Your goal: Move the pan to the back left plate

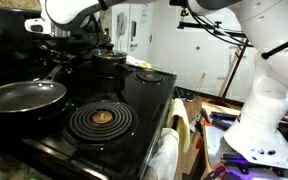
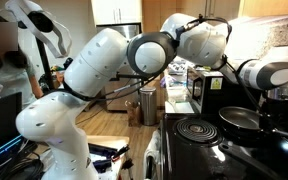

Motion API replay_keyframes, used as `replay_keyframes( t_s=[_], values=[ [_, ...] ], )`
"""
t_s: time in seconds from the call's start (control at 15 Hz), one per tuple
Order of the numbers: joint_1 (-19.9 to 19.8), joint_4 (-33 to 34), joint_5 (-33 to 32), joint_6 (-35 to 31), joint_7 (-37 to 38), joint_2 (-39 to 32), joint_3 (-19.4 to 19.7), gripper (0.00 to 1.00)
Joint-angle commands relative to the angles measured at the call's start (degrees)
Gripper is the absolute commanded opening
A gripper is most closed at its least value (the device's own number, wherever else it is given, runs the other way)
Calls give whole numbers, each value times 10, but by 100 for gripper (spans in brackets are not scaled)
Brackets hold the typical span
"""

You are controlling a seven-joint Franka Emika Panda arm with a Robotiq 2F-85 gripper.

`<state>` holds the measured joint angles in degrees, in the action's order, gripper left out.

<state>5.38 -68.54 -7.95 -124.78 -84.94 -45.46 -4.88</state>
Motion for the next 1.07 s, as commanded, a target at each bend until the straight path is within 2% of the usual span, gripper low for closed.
replay_keyframes(
  t_s=[0.0,0.53,0.6,0.67,1.0],
  values=[
    [-6,-5,-12,-14,-1,1,-5,60],
    [-7,6,-10,0,-2,2,-5,7],
    [-6,6,-10,1,-2,2,-5,4],
    [-7,6,-10,3,-3,3,-5,8],
    [-10,-4,-9,15,-4,18,-5,8]
  ],
)
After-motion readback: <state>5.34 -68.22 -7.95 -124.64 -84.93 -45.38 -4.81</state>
